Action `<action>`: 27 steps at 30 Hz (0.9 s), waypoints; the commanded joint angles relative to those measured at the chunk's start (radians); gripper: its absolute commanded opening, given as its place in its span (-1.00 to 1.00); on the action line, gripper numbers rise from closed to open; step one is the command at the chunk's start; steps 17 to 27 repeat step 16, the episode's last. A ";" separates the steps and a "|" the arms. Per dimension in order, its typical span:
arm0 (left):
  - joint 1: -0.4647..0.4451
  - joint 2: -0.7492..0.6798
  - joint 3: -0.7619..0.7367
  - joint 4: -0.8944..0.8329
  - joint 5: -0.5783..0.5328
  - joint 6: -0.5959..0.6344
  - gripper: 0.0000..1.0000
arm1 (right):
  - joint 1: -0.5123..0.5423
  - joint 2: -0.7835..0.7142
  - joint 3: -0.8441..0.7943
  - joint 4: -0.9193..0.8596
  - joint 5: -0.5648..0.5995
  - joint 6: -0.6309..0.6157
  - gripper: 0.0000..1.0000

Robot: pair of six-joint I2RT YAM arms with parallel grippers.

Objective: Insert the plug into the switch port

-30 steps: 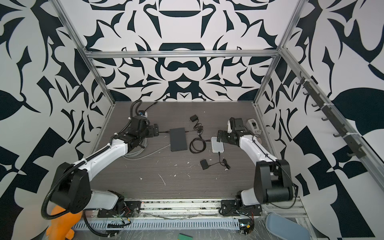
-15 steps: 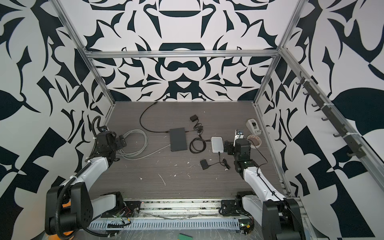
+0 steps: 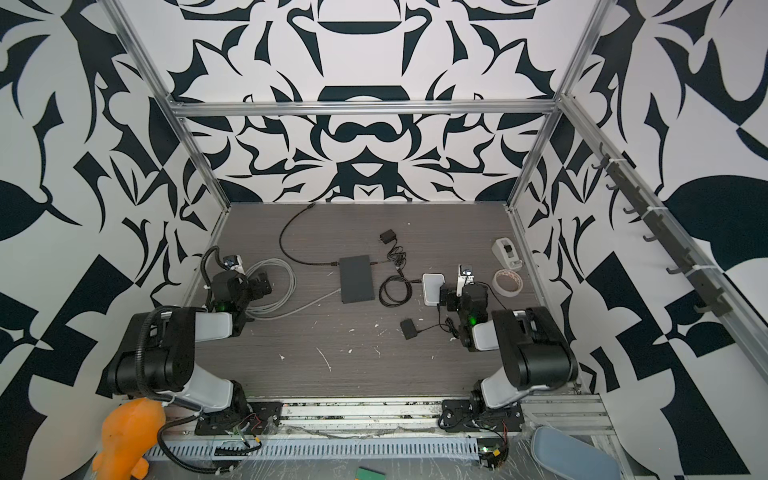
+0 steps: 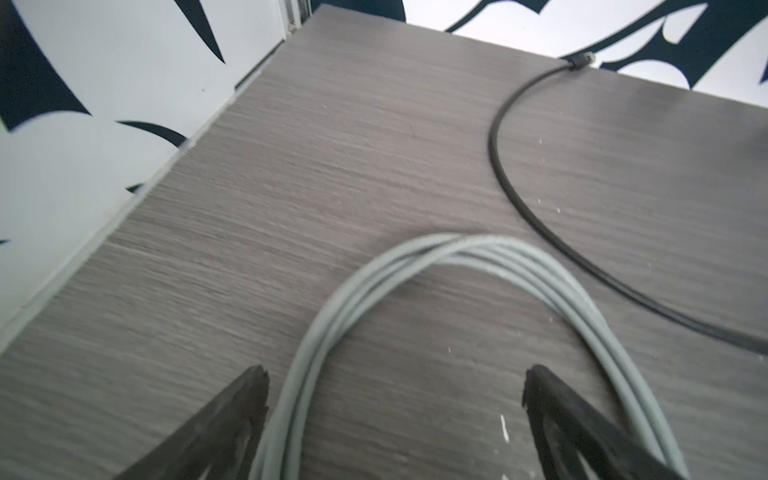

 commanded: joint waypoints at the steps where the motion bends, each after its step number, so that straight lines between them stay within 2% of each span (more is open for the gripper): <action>1: -0.003 -0.004 0.006 0.100 0.025 0.011 0.99 | -0.003 -0.006 0.074 0.027 -0.026 -0.032 1.00; 5: -0.012 -0.005 -0.011 0.136 0.010 0.009 0.98 | -0.004 -0.011 0.083 -0.017 0.026 -0.004 1.00; 27: -0.012 -0.002 -0.003 0.123 0.034 0.025 0.99 | -0.003 -0.014 0.082 -0.015 0.031 -0.003 1.00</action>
